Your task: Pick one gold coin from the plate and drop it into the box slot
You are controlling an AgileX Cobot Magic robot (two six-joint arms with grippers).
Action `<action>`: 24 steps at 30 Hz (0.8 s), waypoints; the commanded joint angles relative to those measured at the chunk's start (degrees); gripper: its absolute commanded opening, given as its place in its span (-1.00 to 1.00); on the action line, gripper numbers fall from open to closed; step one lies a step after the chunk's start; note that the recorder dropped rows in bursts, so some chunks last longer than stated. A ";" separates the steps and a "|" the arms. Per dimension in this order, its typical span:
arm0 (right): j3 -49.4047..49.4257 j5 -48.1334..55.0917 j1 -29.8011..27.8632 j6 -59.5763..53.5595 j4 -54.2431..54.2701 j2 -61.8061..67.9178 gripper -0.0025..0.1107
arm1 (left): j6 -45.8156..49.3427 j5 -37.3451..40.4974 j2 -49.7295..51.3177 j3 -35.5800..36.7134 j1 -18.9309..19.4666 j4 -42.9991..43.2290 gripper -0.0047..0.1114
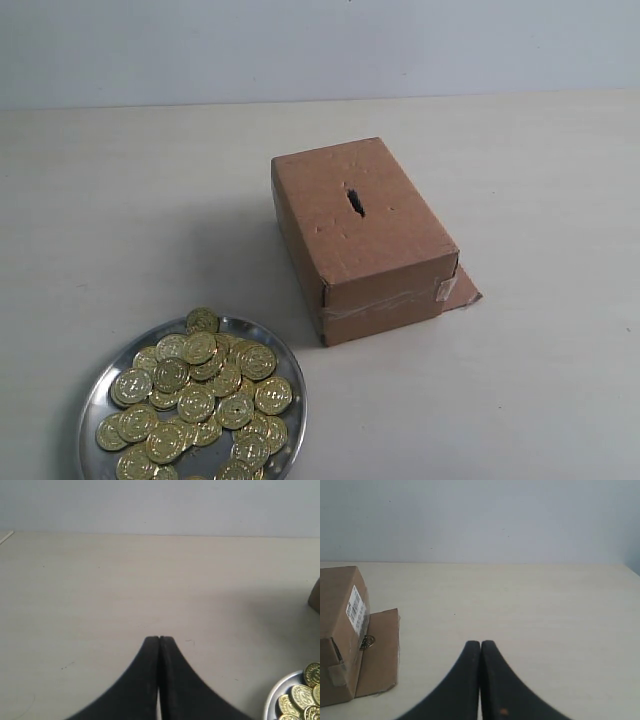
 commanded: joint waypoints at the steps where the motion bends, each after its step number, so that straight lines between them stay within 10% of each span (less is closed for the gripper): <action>1: 0.30 -0.45 -0.34 0.04 -0.12 -0.29 -0.96 | 3.08 -0.47 -0.36 0.14 0.61 -5.03 -0.92; 24: 0.30 -0.45 -0.34 0.04 -0.12 -0.29 -0.96 | 8.98 -0.47 -0.36 0.14 2.54 -11.49 -0.92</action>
